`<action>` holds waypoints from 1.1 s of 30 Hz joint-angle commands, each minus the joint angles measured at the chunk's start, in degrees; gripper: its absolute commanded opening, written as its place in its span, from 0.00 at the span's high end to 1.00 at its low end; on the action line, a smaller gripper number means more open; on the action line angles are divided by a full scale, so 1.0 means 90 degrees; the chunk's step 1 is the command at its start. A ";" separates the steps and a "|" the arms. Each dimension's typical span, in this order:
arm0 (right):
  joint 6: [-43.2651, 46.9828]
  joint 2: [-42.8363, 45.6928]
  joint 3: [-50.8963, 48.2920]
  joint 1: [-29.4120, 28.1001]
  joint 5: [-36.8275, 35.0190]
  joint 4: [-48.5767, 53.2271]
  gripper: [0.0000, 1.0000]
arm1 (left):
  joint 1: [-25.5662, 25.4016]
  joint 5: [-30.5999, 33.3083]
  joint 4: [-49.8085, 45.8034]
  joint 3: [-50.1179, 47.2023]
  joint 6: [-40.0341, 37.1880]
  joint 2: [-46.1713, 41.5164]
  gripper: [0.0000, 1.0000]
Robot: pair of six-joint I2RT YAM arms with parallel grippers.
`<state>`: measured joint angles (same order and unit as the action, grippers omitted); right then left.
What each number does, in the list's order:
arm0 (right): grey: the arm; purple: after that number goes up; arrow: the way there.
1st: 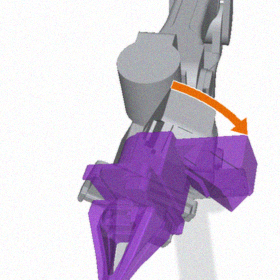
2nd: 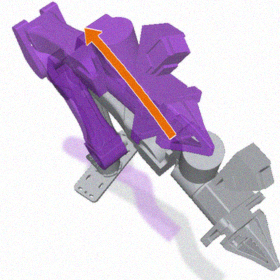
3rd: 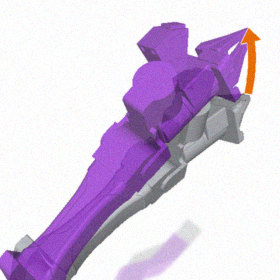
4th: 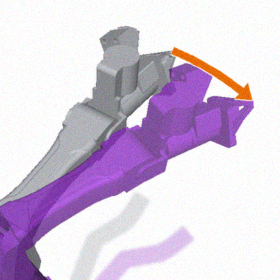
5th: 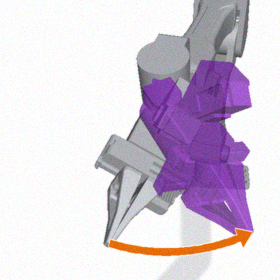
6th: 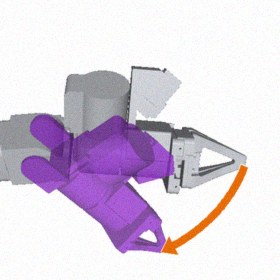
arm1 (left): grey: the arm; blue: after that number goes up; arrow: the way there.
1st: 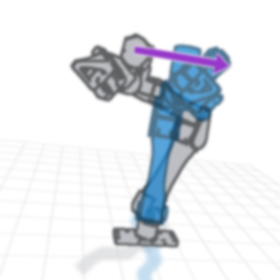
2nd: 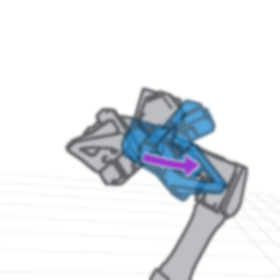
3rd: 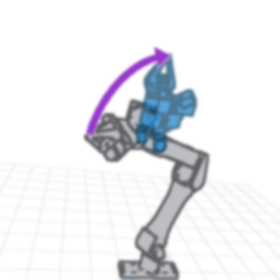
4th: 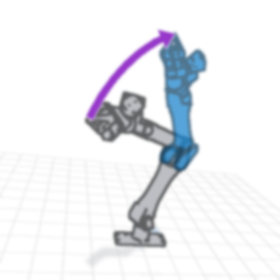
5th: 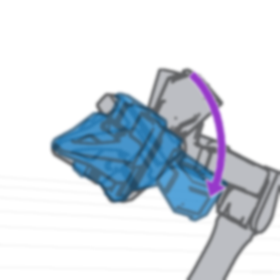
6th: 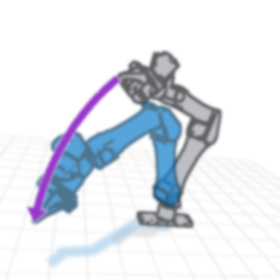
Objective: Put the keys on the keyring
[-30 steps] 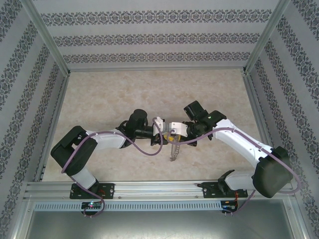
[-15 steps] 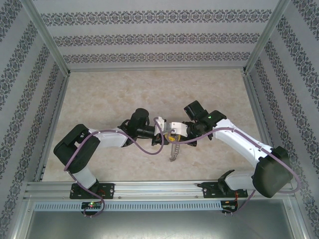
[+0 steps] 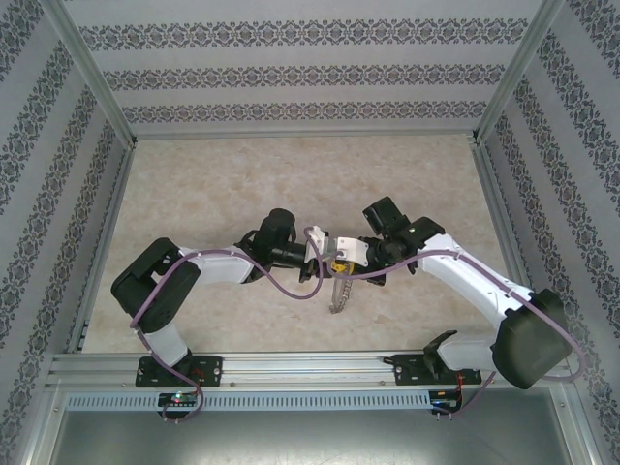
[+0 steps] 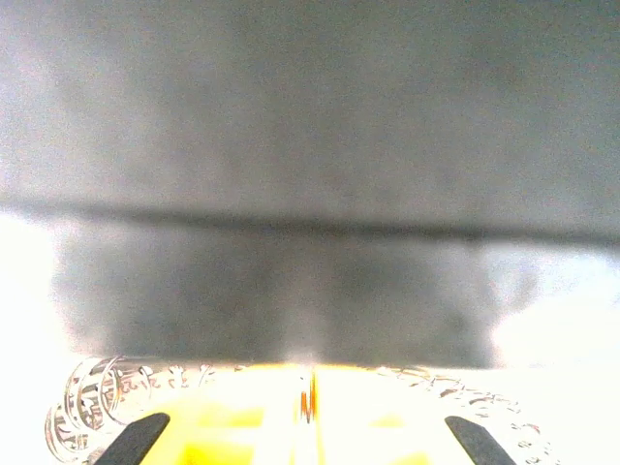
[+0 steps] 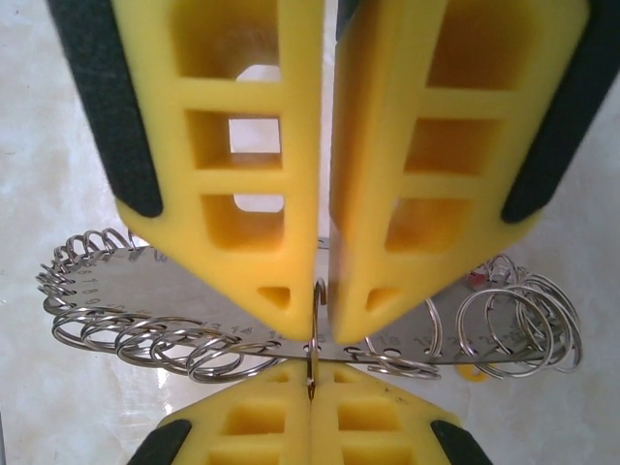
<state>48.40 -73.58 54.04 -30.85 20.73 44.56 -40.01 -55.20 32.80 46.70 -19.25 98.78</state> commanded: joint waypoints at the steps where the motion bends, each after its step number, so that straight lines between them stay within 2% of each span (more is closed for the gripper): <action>1: 0.0031 0.0223 -0.0130 0.0076 0.0467 -0.0308 1.00 | -0.0096 -0.0039 -0.0013 -0.0046 -0.0078 0.0133 0.77; 9: 0.0082 0.0290 -0.0214 0.0081 0.0725 -0.0352 1.00 | -0.0096 -0.0119 0.0168 -0.0082 0.0018 0.0183 0.77; 11: 0.0075 0.0280 -0.0214 0.0069 0.0721 -0.0358 1.00 | -0.0095 -0.0184 0.0165 -0.0035 0.0001 0.0213 0.85; 13: 0.0081 0.0290 -0.0214 0.0070 0.0716 -0.0369 1.00 | -0.0101 -0.0221 0.0145 -0.0002 -0.0008 0.0252 1.00; 22: -0.0054 0.0484 -0.0420 0.0105 0.0677 -0.0679 1.00 | -0.0076 0.0001 0.0597 -0.0333 -0.0004 0.0245 1.00; 25: -0.0245 0.0723 -0.0708 0.0164 0.0860 -0.1088 0.87 | -0.0076 0.0159 0.0910 -0.0487 0.0150 0.0264 1.00; 27: -0.0362 0.0849 -0.0957 0.0245 0.1038 -0.1368 0.81 | -0.0050 0.0316 0.1506 -0.0670 0.0485 0.0341 1.00; 33: -0.0559 0.1046 -0.1423 0.0349 0.1392 -0.1943 0.80 | -0.0017 0.0446 0.2699 -0.0927 0.1067 0.0676 1.00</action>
<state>45.06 -65.14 42.89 -27.68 27.55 31.79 -40.10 -52.90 51.33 40.47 -13.80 102.21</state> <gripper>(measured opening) 0.200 0.059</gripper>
